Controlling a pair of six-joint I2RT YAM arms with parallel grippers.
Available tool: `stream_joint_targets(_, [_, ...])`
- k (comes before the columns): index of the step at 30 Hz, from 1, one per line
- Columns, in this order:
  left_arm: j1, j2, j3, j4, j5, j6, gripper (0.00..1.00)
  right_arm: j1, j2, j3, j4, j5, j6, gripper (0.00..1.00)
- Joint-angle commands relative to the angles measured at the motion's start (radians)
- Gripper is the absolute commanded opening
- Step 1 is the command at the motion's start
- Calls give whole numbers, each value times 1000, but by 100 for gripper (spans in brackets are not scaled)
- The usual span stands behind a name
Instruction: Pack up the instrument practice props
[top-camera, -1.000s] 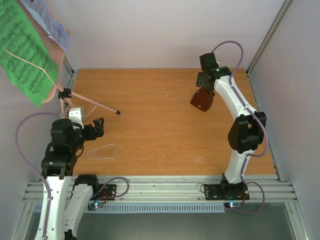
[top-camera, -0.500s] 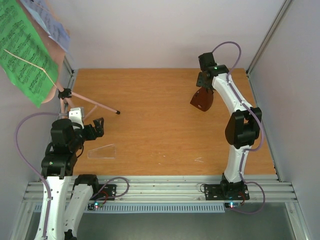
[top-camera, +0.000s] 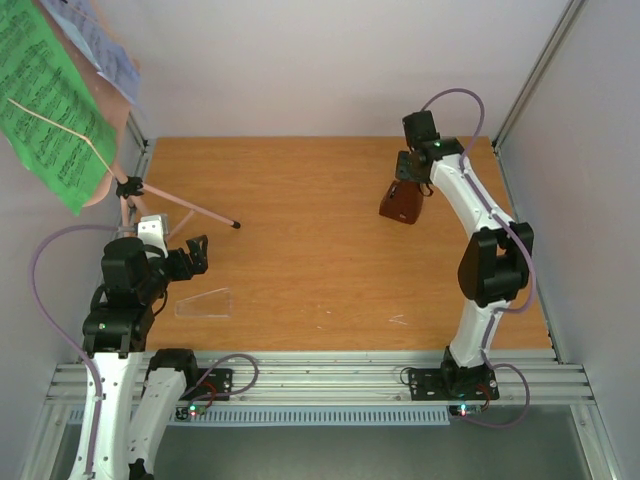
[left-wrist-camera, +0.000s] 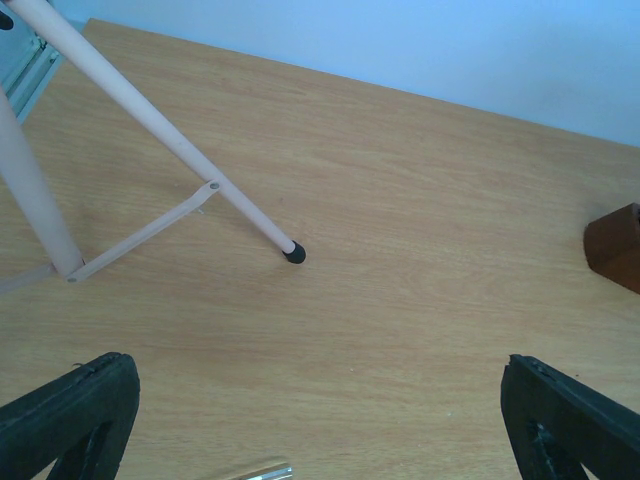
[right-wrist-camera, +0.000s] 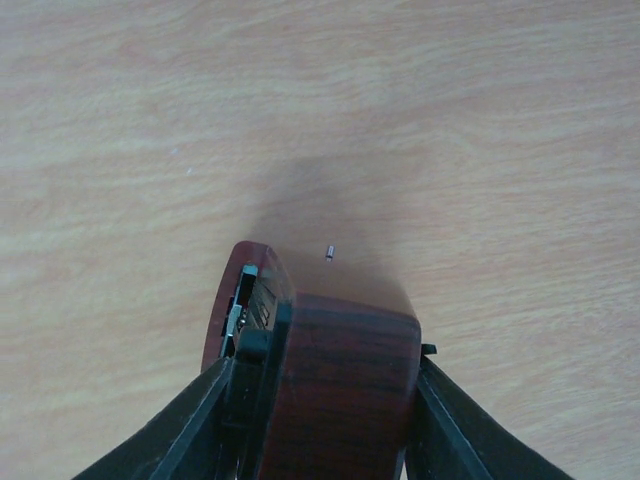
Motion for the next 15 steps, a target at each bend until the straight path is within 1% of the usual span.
stream_joint_targets(1, [-4,4,-13,48,14,13,99,5,-170,-129,106,-183,-160,37])
stream_joint_targets(5, [-4,7,-12,47,14,14,99,42,-304,-270,191,-324,-278,37])
stream_joint_targets(8, [-4,9,-12,48,17,14,99,88,-388,-354,224,-407,-329,37])
stream_joint_targets(12, [-4,13,-11,47,24,13,99,180,-469,-438,240,-442,-399,37])
stream_joint_targets(15, [-4,15,-12,49,45,15,99,240,-514,-482,237,-465,-423,37])
